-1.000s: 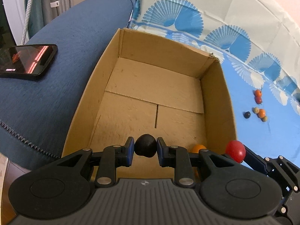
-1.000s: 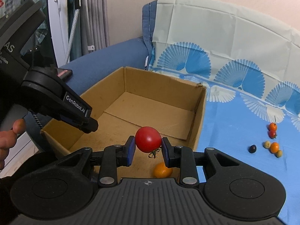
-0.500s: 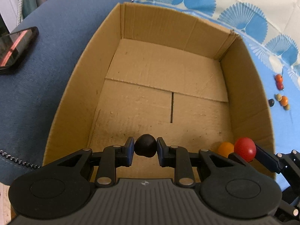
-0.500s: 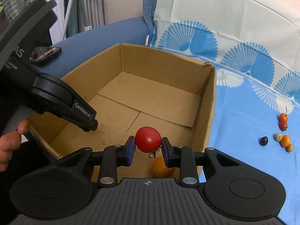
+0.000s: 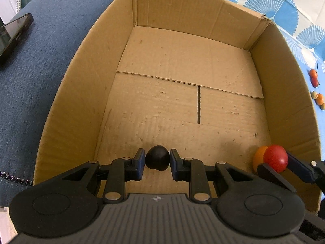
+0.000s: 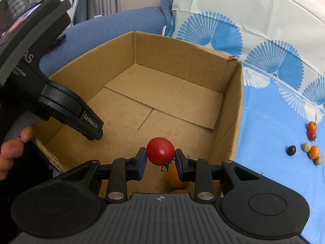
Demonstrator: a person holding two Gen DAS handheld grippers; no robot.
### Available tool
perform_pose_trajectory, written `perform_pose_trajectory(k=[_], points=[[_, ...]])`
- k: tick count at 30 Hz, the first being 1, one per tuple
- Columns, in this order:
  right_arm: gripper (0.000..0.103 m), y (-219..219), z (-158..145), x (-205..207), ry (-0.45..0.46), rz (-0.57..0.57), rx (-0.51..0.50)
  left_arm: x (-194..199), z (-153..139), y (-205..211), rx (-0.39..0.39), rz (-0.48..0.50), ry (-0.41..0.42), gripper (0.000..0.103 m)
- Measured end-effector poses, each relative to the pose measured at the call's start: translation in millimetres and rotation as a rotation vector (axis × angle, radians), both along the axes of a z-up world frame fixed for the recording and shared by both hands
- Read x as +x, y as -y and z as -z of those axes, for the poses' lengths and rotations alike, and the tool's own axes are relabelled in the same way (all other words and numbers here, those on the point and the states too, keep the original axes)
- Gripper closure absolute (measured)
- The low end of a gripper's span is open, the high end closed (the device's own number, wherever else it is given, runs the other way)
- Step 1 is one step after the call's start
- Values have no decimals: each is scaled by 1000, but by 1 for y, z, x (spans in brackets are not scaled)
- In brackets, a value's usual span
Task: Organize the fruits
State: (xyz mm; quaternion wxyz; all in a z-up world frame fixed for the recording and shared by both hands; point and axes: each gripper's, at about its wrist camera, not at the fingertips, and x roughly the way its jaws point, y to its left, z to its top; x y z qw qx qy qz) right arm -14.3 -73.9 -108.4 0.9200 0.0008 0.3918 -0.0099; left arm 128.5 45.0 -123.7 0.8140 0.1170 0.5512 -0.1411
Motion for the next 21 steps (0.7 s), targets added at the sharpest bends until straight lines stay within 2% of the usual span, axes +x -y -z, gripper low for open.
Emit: perform_pose_trajectory(k=[1,2,3,4,5,6,7,9,13,17,21], points=[[71,0,0,0,1,-2,-2,0,0,0,0,6,0,66],[71,0,0,0,1,-3,-5,1,0,0,-5,14,-2,41],[70,0,0,0,3,-7,-9,0,-3,1,-6,16,-1,26],[59,-1,-3,1,8,-15,-20,-1,-8,0,-12,8,12,10],[50,-2,-5,0,17,-24,-35,-4,-14,-1,-53,16,26,4],[29,-4,-8,-3,34,-36,-53,-7,-19,-1,-73,23,38,0],[18,-6,-13,-6,57,-46,-76,-10,-25,0,-71,28,52,0],[12,-9,-22,-12,91,-61,-117,-18,-32,3,-51,43,83,0],[8,-7,-37,-26,83,-60,-124,-39,-51,-6,-33,47,130,0],[7,-2,-49,-46,59,-10,-58,-66,-69,-26,-55,7,126,0],[7,-1,-63,-70,61,38,-6,-98,-83,-41,-38,4,165,0]])
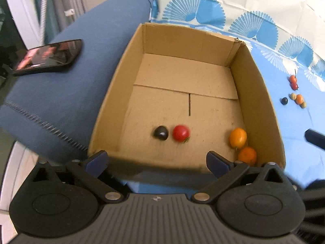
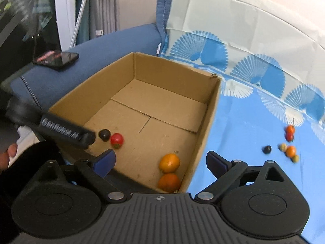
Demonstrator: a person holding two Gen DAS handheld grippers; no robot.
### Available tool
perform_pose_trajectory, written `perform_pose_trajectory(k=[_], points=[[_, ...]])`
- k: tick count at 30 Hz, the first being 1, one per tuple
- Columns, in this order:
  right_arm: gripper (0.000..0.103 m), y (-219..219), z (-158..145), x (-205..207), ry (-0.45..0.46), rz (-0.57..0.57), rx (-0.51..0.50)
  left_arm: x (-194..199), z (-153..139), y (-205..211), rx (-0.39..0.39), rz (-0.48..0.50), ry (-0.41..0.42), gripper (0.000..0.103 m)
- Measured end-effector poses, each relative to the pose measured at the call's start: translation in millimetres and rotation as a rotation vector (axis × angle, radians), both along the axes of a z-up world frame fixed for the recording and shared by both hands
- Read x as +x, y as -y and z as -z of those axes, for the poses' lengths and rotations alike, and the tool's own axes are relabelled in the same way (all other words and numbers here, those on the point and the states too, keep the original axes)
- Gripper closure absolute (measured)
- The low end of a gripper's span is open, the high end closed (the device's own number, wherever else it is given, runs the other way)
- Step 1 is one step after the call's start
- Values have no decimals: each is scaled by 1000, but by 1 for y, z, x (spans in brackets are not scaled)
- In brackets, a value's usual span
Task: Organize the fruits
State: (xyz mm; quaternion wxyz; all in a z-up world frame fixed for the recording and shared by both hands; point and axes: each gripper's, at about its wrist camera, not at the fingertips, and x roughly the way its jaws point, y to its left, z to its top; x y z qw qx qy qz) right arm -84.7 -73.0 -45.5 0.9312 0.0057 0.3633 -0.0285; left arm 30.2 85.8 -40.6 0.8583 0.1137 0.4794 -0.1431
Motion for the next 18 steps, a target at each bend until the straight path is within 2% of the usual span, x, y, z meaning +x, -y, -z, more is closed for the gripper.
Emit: perform_pose_trajectory(k=[3,8,18], points=[[6,0,-13,-19,35,38,19,-20,-12,-9,-22,-3,21,0],[4,-7,-29,-49,96,63,30,-51,-30,-10,-24,26,108,0],[2,-18,-47,-87,180,77,18,-86,-53,-11,-42,58,191,0]])
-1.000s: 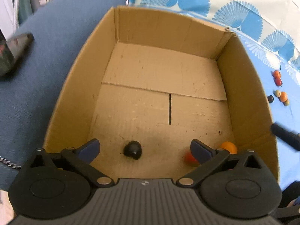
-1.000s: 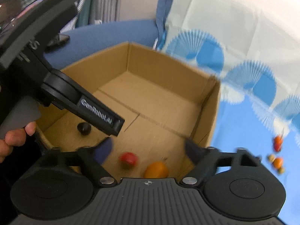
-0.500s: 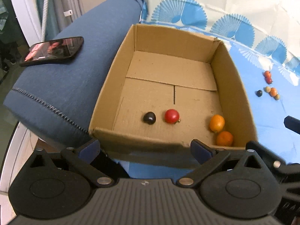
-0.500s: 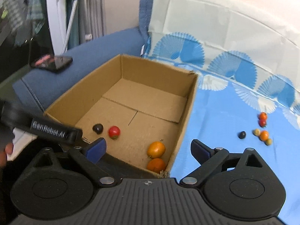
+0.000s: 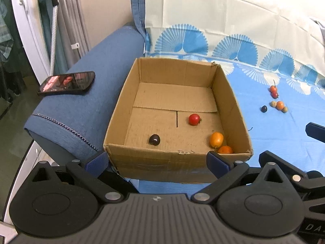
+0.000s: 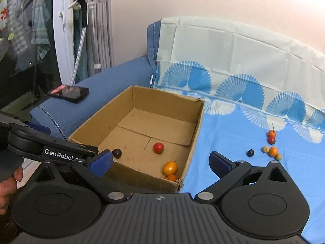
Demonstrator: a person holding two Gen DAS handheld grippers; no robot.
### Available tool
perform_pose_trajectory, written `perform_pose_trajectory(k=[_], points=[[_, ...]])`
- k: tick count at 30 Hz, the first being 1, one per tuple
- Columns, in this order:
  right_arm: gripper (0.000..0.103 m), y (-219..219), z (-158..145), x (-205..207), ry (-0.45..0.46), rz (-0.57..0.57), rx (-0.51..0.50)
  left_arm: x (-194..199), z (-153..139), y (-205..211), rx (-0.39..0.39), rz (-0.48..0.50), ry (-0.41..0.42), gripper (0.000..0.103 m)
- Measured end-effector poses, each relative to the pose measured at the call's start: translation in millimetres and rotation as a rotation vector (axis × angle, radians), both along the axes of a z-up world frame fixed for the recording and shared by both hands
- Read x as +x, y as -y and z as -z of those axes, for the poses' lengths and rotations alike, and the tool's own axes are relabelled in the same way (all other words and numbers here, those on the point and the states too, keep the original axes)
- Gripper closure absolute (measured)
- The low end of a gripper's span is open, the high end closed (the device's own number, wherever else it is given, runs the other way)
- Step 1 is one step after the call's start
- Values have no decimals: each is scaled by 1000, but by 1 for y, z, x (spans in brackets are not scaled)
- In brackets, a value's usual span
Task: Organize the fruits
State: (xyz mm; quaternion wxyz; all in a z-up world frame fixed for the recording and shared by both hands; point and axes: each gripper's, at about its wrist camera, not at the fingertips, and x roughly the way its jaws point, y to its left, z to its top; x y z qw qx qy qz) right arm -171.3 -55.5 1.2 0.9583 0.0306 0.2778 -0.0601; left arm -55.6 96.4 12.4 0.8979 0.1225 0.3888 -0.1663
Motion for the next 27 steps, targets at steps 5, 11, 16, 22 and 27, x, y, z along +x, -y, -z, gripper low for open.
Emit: perform_pose_trajectory(k=[5,11,16,22,27], points=[[1,2,-5,-15,36,22,5,-10,-6,3,1,15,26,0],[1,0,-7,-22,55,31,2,-17,-10,3,4,29,49,0],[1,-3,-7,-23,57,23,-5,-16,-10,-1,-5,21,48,0],[1,-3,-7,-22,50,20,-8,-15,-8,-3,-10,19,45,0],[1,-5,-6,-20,41,20,-10,-14,-7,-4,-12,18,38,0]])
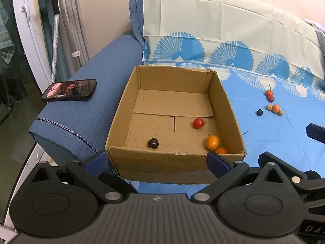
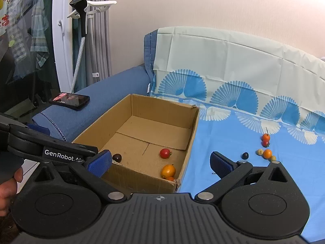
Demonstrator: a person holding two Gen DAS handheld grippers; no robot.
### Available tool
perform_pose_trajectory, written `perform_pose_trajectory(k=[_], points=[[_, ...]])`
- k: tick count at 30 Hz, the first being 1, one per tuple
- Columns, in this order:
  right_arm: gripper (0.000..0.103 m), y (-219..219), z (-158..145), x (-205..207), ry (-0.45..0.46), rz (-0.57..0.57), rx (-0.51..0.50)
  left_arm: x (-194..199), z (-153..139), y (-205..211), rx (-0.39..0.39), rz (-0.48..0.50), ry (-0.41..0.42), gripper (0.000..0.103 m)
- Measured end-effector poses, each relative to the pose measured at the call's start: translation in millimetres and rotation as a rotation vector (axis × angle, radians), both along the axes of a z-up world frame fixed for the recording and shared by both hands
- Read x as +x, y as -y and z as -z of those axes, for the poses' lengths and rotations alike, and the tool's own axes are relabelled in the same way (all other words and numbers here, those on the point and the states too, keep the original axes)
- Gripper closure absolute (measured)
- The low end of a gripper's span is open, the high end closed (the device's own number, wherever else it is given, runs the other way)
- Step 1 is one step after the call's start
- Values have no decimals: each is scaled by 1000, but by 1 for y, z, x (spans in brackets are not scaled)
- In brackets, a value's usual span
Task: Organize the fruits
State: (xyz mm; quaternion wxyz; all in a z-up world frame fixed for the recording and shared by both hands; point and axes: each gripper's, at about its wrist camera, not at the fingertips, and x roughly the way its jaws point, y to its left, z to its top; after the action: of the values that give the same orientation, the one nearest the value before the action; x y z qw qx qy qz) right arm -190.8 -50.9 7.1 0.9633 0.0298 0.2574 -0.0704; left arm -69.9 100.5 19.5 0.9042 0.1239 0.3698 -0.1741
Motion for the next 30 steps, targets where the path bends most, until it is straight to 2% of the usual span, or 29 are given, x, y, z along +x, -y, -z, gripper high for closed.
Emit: perform_pose_trajectory(k=[30], points=[[1,2,7,11,-32,7,23,8,7,3,22,3,-21,0]])
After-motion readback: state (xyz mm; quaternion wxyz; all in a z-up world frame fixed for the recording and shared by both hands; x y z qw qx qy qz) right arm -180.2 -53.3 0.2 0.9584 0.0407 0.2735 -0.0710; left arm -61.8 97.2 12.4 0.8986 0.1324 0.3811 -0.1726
